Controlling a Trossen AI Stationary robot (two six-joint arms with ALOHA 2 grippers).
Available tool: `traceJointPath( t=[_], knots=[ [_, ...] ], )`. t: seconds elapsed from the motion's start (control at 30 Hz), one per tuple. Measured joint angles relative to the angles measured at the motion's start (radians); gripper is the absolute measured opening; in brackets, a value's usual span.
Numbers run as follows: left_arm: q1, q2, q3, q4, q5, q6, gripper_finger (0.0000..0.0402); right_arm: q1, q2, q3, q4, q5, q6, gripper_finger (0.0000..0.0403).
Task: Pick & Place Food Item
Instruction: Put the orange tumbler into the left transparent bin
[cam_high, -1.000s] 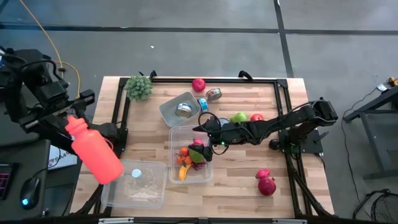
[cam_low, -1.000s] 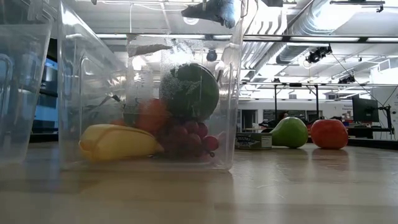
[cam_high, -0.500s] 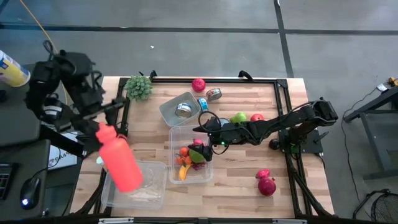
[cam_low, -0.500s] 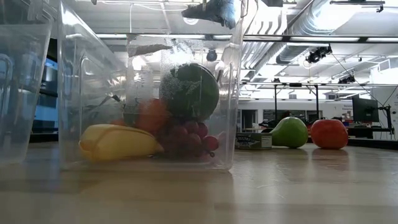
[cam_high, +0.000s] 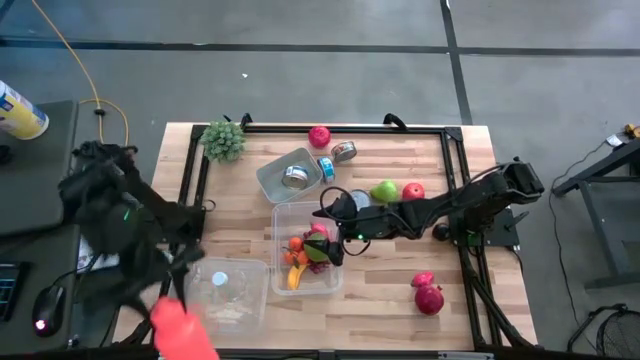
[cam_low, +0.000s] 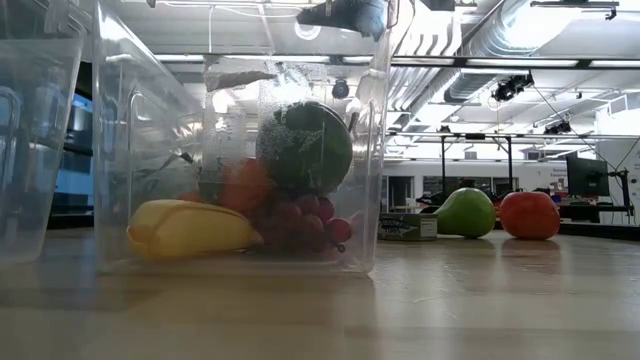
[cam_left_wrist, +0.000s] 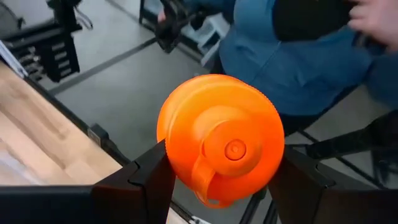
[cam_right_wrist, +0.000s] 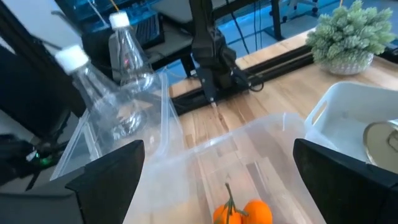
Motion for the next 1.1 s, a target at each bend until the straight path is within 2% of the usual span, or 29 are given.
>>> traceJointPath(
  t=[0.1, 0.2, 0.33, 0.43, 0.63, 0.83, 1.1],
  knots=[
    [-0.123, 0.039, 0.001, 0.003, -0.144, -0.077, 0.0204, 0.007, 0.000, 0.000, -0.031, -0.002, -0.001, 0.0400],
    [-0.201, 0.076, 0.001, 0.042, -0.265, -0.116, 0.0204, 0.009, 0.000, 0.000, -0.058, -0.004, -0.001, 0.0400],
    [-0.267, 0.110, 0.001, 0.002, -0.447, -0.156, 0.0204, 0.009, 0.000, 0.000, -0.095, -0.040, -0.001, 0.0400],
    [-0.277, 0.119, 0.001, -0.055, -0.553, -0.283, 0.0204, 0.009, 0.000, 0.000, -0.093, -0.066, -0.001, 0.0400],
    [-0.296, 0.126, 0.002, -0.108, -0.603, -0.408, 0.0204, 0.009, 0.000, 0.000, -0.101, -0.066, -0.021, 0.0400],
    [-0.360, 0.153, 0.002, -0.204, -0.700, -0.621, 0.0204, 0.010, 0.000, 0.000, -0.102, -0.066, -0.079, 0.0400],
    [-0.433, 0.193, 0.002, -0.404, -0.727, -1.060, 0.0204, 0.010, 0.000, 0.000, -0.110, -0.066, -0.080, 0.0400]
  ],
)
